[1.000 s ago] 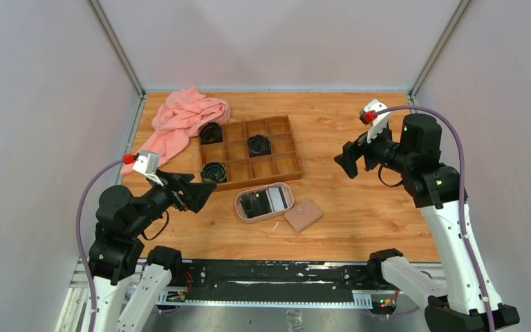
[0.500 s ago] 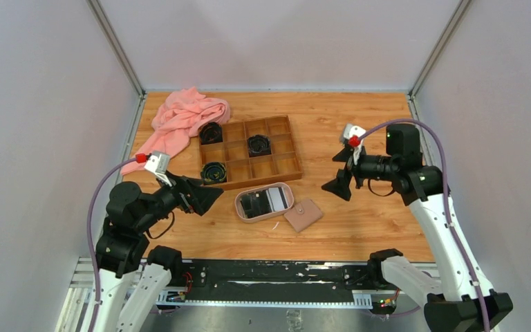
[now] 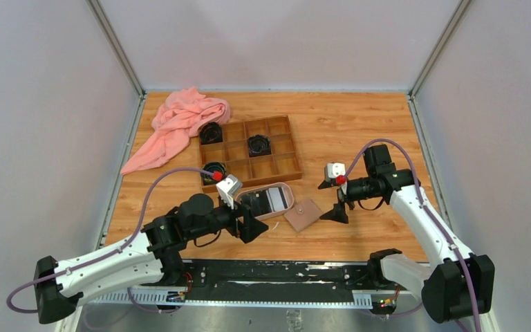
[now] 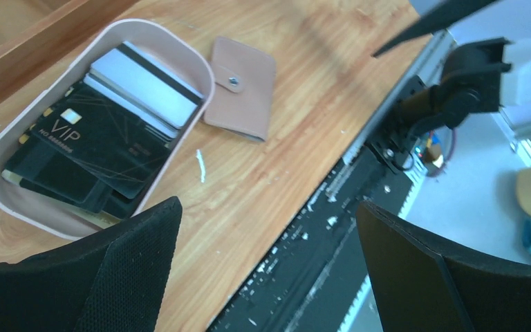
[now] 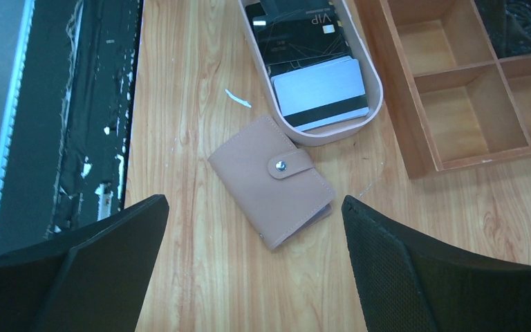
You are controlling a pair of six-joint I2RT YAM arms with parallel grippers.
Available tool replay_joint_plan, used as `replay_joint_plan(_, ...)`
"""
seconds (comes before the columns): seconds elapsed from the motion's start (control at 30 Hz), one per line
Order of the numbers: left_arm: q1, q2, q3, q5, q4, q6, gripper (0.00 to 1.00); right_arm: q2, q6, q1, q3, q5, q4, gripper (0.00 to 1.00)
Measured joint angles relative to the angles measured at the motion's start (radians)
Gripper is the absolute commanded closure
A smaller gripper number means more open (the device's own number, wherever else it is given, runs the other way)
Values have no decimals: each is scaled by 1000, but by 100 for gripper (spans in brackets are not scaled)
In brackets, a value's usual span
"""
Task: Put the credit cards into the card holder
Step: Open the card holder at the center of the board.
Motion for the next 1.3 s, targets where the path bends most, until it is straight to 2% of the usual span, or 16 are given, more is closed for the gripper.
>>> replay_joint_plan(0.13,-3,1,-98,-71,109,-26,0,3,-90,30,-37,13,-4,0)
replay_joint_plan(0.3,-3,-82,-209,-125,199,-74,0,47,-145,144,-67,87,13,5)
replay_joint_plan(0.47,-3,-197,-312,-161,230,-135,1,119,-141,248,-76,178,69,17)
replay_joint_plan(0.57,-4,-249,-345,-175,240,-163,2,167,-103,305,-75,241,129,28)
replay_joint_plan(0.67,-4,-272,-361,-184,243,-185,2,227,-67,346,-69,300,180,41)
replay_joint_plan(0.8,-3,-267,-365,-189,247,-198,2,303,-33,399,-57,397,242,50)
replay_joint_plan(1.07,-4,-255,-365,-191,248,-210,2,349,20,462,-50,530,304,53)
replay_joint_plan(1.3,-4,-255,-368,-191,249,-210,2,349,60,465,-35,562,330,53)
